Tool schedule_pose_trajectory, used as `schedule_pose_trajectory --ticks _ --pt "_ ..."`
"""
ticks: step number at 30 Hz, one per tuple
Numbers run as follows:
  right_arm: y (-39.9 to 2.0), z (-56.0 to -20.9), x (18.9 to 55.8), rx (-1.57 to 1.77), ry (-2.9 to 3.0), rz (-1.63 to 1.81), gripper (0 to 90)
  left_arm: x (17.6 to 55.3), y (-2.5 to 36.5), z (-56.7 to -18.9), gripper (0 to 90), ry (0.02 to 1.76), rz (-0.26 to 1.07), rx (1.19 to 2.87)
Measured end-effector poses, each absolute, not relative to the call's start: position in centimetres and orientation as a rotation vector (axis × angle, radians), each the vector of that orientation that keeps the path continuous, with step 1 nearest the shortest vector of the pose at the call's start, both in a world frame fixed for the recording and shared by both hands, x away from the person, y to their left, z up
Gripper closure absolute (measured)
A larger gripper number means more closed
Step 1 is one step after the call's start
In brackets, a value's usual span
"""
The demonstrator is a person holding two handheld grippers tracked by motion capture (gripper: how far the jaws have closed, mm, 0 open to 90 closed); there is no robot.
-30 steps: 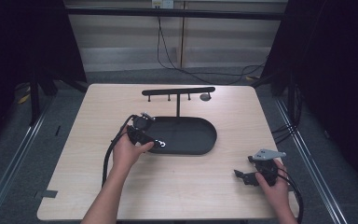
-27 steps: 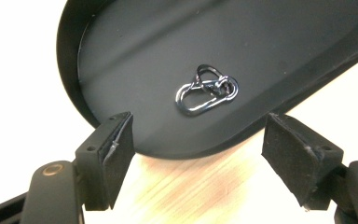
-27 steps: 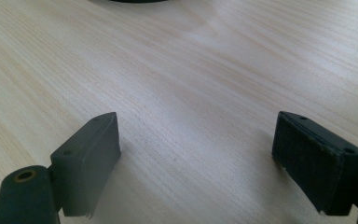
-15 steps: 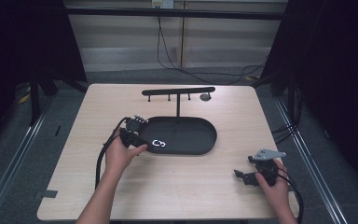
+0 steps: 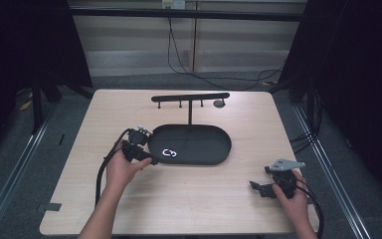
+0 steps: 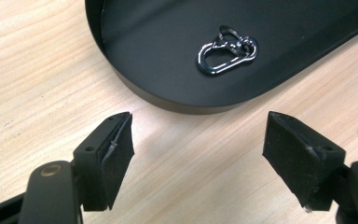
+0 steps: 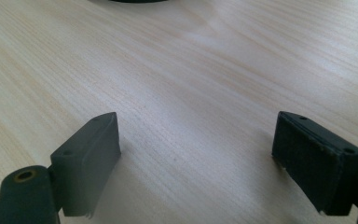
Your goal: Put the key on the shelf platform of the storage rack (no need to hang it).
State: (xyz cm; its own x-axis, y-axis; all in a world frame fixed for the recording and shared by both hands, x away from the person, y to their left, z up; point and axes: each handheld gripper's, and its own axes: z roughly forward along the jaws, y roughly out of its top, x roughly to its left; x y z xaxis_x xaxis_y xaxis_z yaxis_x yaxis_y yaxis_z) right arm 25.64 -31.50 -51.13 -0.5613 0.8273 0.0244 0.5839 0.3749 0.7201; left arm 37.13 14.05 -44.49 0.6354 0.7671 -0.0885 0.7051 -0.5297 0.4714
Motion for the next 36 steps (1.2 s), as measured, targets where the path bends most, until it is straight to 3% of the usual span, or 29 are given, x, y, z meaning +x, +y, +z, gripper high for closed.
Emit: schedule_pose_trajectory --ticks 36 --pt "-31.5 -51.1 25.6 1.232 2.300 0.995 14.5 34.1 17.9 -45.9 23.5 1.174 0.195 2.381"
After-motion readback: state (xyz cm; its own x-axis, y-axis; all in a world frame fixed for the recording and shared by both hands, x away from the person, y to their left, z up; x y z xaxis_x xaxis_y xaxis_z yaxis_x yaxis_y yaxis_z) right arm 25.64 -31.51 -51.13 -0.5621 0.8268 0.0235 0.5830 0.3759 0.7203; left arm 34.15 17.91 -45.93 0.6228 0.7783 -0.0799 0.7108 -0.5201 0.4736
